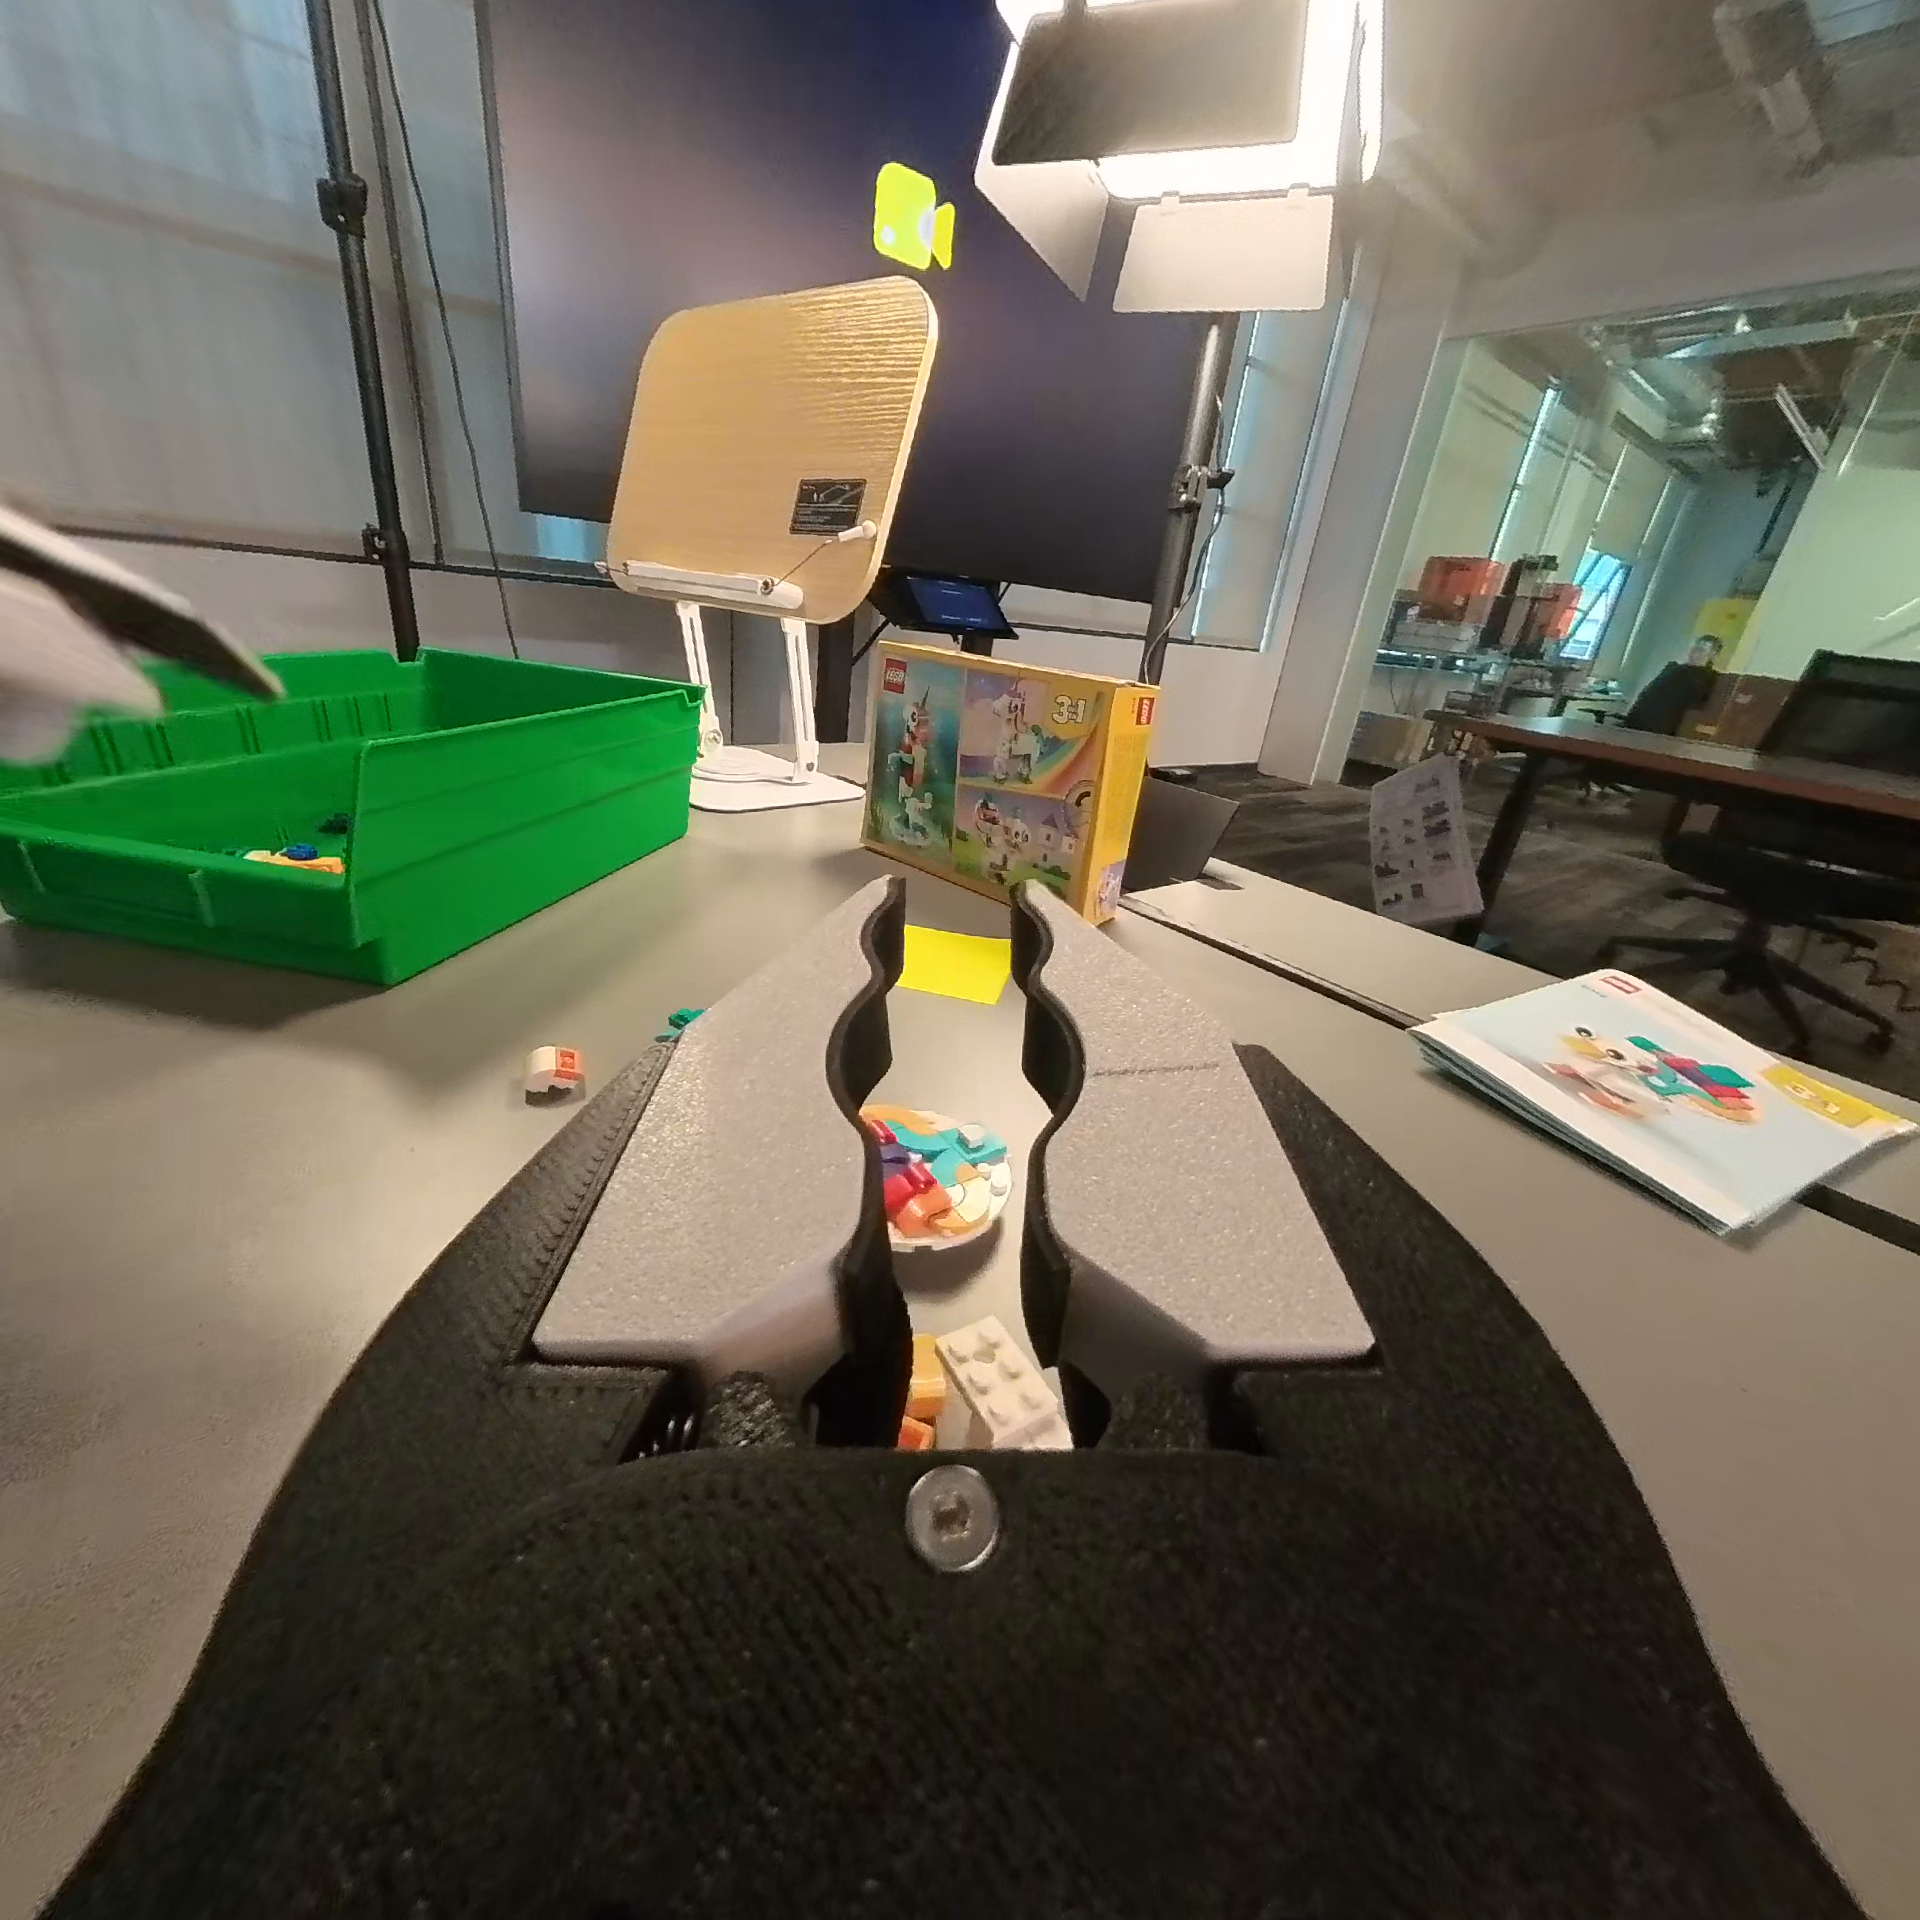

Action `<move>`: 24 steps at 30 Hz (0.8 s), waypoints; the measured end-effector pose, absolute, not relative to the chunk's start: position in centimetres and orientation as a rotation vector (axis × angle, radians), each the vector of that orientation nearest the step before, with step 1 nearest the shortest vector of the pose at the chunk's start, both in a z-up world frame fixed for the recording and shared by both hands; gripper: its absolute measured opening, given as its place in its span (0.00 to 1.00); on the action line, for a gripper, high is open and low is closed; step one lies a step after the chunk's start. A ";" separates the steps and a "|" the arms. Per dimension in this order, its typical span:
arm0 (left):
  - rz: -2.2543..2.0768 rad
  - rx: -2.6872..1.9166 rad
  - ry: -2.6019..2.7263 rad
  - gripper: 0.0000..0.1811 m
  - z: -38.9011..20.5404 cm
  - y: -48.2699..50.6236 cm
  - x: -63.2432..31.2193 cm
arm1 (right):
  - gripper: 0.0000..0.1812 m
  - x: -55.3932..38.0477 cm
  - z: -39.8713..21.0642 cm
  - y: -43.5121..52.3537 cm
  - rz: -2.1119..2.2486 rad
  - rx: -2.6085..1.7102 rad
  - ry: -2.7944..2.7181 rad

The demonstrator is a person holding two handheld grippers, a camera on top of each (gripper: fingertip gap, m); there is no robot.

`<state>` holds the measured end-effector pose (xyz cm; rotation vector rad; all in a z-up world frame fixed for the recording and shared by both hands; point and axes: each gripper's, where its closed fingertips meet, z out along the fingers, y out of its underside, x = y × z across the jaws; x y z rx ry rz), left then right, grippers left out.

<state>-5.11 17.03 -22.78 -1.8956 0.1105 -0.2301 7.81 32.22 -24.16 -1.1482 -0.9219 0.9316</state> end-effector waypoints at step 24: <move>0.057 -2.208 0.588 0.09 -36.0 23.6 -1.3 | 0.17 5.0 -29.9 24.1 0.803 -0.908 -1.679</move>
